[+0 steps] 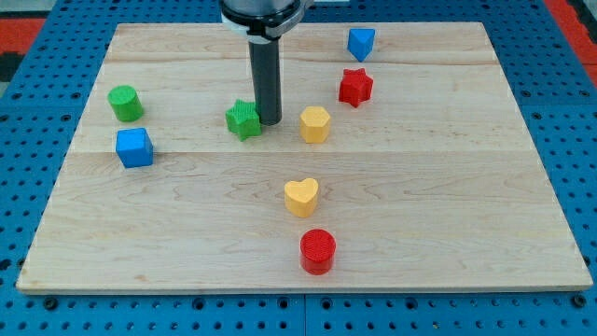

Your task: Push the green star to the top right of the blue cube

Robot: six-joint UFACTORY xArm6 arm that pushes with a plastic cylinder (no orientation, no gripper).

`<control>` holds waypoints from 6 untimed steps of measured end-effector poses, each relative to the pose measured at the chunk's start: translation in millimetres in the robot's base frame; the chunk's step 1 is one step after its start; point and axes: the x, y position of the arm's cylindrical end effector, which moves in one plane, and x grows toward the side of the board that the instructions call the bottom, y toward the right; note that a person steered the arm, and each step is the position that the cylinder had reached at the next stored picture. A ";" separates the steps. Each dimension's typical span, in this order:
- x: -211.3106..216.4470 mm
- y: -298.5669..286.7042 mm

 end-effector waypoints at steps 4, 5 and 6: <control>-2.3 -96.3; -38.3 -15.6; -96.4 34.8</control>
